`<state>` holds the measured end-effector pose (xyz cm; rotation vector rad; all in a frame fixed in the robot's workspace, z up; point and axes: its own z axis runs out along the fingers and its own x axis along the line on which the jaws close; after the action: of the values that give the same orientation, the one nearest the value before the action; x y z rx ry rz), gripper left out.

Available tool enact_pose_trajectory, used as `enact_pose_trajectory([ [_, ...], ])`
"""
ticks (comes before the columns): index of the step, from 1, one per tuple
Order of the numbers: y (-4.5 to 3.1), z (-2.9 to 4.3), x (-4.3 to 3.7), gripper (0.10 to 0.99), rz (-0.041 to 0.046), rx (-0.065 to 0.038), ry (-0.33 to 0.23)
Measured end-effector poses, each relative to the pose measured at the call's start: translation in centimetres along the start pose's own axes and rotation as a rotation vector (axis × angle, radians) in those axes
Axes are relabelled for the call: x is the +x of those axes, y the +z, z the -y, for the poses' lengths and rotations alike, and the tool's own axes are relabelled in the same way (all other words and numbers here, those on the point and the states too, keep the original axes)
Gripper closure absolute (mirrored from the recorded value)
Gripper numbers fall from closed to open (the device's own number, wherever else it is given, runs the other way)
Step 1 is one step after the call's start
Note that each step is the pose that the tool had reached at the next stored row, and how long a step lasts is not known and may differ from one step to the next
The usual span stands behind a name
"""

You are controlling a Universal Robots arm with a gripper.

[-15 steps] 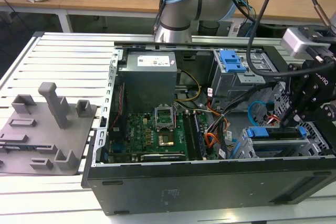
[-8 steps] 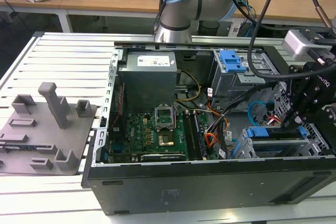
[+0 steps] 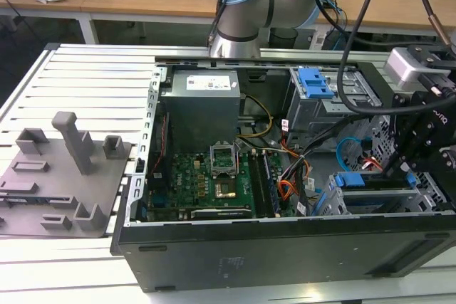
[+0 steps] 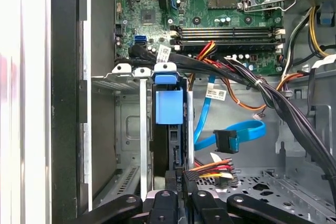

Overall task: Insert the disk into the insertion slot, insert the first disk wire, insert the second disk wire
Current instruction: 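Insert the first disk wire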

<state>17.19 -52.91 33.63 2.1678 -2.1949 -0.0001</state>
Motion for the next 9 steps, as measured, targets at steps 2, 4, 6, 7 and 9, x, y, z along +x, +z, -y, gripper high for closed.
enact_pose_trajectory([
  [2, 0.04, 0.00, 0.00, 0.918, 0.0002, 0.000, 0.000],
  [4, 0.05, 0.00, 0.00, 0.918, 0.0002, 0.000, 0.000],
  [6, 0.13, 0.00, -0.01, 0.906, 0.0017, -0.001, 0.000],
  [7, 0.12, 0.00, 0.00, 0.906, 0.0012, 0.000, 0.000],
  [9, 0.08, 0.00, 0.00, 0.839, 0.0003, 0.000, 0.000],
])
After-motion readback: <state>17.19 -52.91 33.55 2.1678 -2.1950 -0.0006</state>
